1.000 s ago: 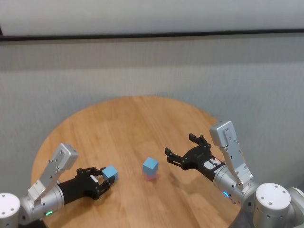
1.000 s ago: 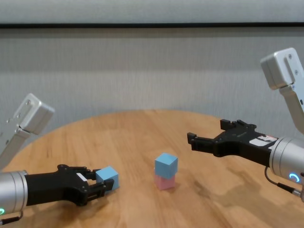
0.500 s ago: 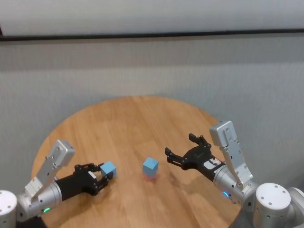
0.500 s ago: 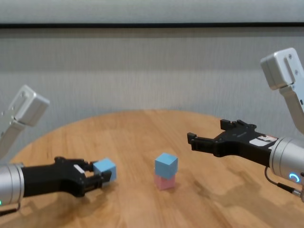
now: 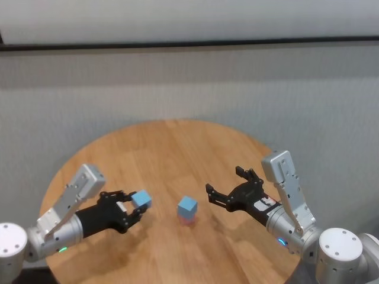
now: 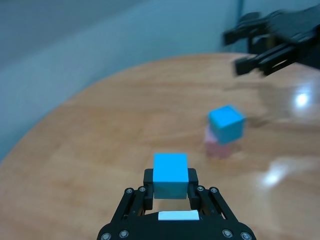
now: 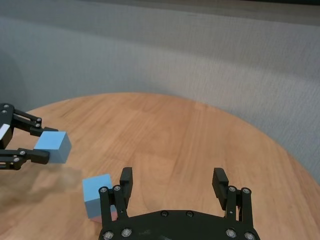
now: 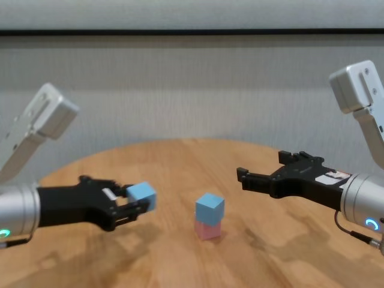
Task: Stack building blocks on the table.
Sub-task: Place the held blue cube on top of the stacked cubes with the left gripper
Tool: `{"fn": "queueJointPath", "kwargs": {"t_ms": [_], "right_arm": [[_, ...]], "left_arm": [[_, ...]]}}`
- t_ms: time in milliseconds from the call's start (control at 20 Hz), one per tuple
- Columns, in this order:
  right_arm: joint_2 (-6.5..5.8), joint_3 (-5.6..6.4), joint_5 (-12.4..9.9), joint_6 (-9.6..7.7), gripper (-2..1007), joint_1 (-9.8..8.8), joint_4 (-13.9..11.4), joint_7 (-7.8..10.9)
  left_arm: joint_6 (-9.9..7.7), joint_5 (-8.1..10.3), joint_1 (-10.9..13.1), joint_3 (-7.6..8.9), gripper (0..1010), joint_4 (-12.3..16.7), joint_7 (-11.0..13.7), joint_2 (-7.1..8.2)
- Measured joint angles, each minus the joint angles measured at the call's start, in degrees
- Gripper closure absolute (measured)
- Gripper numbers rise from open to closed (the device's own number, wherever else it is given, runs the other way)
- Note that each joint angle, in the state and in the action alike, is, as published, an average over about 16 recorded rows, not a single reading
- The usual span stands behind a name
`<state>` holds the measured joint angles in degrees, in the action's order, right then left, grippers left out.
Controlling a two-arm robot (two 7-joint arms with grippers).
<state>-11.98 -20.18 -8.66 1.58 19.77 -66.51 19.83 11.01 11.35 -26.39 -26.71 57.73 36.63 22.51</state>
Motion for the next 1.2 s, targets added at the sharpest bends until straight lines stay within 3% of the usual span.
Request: {"fn": "queueJointPath", "kwargs": {"t_ms": [250,600,900,1200], "right_arm": [[0.00,0.00,0.0,0.00,0,0.00,0.0,0.00],[0.00,0.00,0.0,0.00,0,0.00,0.0,0.00],[0.00,0.00,0.0,0.00,0,0.00,0.0,0.00],[0.00,0.00,0.0,0.00,0,0.00,0.0,0.00]], "left_arm": [[-1.88,-1.14,0.7,-0.96,606,4.5,-0.5,0.87],[-3.96,-1.36,1.3,-1.98,606,9.1,-0.5,1.63],[-4.69,-1.49,0.6,-2.92,606,10.3,-0.3,1.52],[-5.02,-1.86,-0.9,-4.18,606,9.5,0.1,0.74]]}}
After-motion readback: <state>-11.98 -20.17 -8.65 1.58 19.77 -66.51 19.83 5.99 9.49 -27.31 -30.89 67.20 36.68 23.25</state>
